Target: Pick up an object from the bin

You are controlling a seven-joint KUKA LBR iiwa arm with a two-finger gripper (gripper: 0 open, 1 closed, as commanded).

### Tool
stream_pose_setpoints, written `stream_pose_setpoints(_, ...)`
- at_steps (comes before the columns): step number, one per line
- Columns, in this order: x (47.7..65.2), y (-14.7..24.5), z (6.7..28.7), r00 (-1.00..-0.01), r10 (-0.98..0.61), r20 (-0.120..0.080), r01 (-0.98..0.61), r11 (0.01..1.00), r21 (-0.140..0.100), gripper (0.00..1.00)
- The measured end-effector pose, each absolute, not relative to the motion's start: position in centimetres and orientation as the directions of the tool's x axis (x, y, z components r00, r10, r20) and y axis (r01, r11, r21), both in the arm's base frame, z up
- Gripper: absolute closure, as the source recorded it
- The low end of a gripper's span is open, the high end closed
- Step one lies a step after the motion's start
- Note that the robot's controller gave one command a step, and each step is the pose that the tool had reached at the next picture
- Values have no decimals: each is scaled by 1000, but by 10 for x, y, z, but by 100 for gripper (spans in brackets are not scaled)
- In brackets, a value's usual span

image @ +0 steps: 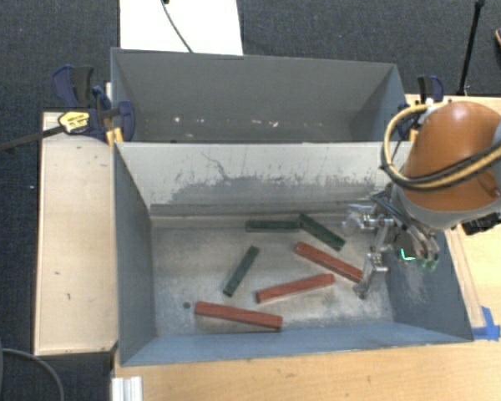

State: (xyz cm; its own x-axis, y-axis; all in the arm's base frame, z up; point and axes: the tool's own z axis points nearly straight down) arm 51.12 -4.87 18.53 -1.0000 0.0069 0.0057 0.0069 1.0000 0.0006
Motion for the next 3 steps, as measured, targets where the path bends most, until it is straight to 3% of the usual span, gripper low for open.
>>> stream_pose_setpoints(1,513,-49,189,-1000,5,-2,5,1000,0,0)
stream_pose_setpoints(2,506,-2,151,-967,-253,-6,-253,967,-2,0)
stream_pose_setpoints(3,515,27,118,-886,-463,0,-463,886,1,0)
